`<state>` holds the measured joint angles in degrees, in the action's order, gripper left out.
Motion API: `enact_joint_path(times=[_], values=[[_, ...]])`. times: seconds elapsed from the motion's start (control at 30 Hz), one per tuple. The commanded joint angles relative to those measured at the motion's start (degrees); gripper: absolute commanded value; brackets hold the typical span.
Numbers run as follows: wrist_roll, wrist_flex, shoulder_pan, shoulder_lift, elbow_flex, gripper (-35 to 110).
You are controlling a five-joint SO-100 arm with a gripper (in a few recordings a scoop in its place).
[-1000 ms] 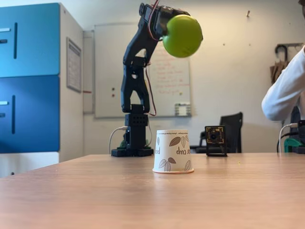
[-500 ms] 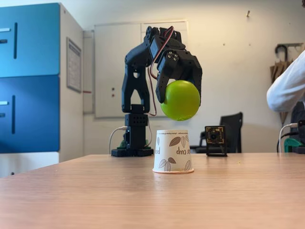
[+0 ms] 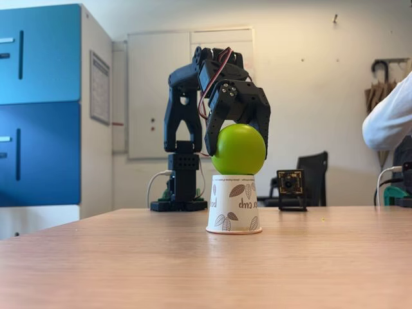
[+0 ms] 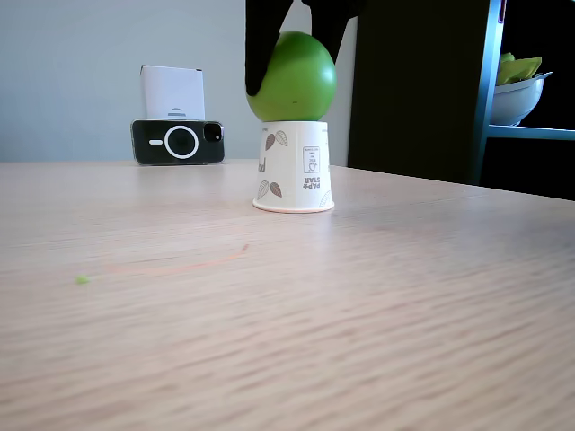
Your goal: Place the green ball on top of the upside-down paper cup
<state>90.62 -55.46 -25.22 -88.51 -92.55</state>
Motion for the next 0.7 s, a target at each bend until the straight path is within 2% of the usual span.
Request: enact_joint_path(times=[0.0,0.67], values=[[-0.26,0.79,0.35,-0.88,-1.14,31],[-0.7,1.23,0.44,-3.87,-2.11,42]])
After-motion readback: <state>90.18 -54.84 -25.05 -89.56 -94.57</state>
